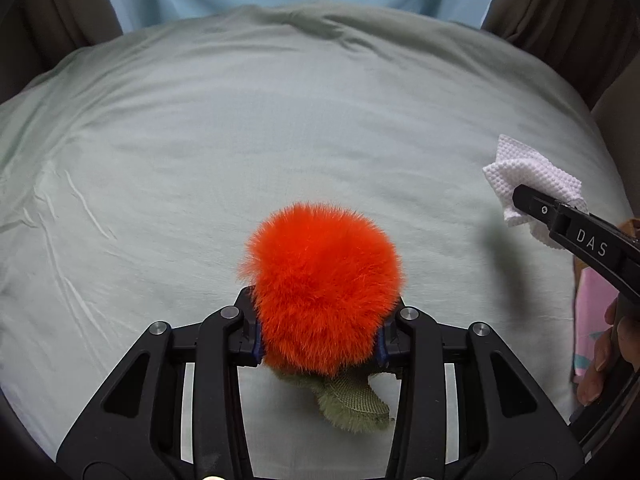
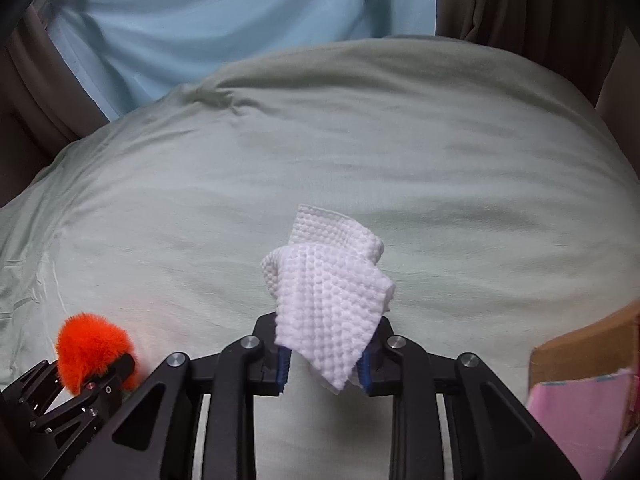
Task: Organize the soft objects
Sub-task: 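Lift and carry the pom-pom and white cloth over the box with both grippers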
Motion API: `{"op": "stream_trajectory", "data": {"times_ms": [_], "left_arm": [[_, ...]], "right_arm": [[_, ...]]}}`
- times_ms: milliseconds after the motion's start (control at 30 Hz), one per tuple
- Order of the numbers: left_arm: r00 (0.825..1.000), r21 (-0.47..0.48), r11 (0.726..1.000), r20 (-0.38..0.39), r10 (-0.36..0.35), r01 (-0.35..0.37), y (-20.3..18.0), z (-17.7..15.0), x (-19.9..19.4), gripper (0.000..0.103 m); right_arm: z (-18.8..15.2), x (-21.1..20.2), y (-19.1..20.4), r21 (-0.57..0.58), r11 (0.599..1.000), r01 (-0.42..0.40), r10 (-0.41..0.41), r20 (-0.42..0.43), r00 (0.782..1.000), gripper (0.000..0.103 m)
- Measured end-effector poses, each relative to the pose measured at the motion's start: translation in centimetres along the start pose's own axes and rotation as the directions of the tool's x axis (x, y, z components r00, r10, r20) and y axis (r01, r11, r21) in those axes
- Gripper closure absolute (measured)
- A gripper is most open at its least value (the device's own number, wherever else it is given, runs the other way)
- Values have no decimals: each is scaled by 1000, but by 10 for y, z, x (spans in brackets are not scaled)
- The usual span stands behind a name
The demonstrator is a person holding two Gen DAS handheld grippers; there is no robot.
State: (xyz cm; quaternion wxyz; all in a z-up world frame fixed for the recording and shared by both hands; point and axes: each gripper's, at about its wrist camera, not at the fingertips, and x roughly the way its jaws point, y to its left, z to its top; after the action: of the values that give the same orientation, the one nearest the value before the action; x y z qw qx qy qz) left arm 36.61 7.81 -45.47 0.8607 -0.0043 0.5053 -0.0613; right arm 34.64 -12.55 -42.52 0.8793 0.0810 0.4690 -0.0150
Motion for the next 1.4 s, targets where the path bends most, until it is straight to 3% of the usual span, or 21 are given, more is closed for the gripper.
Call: {"op": "stream_trajectory", "data": {"times_ms": [300,400,667,1067,1200,1400], "left_arm": [[996,-4,999,74,-40,40,-10,15,-94,68],[997,12,999,60,-42,42,-18,21,-124,68],[987,47,991,94,-129,125,-56,17,-198,68],[969,137,973,143,-203,184,-184,9,-268,68],[964,123,972,152,-218,201,-228,3,-280,68],[972,157,967,87,-218,203,-304,-8,-260,68]], "right_arm": [[10,-109,1,58,998,-11,6,79,997,79],[13,-149,2,72,997,-16,8,108,994,79],[7,-249,-17,96,995,9,-25,162,986,79],[-9,-354,-124,164,984,65,-95,183,979,79],[-9,-363,-169,143,987,69,-91,153,984,79],[-7,-352,-237,98,993,71,-79,80,994,79]]}}
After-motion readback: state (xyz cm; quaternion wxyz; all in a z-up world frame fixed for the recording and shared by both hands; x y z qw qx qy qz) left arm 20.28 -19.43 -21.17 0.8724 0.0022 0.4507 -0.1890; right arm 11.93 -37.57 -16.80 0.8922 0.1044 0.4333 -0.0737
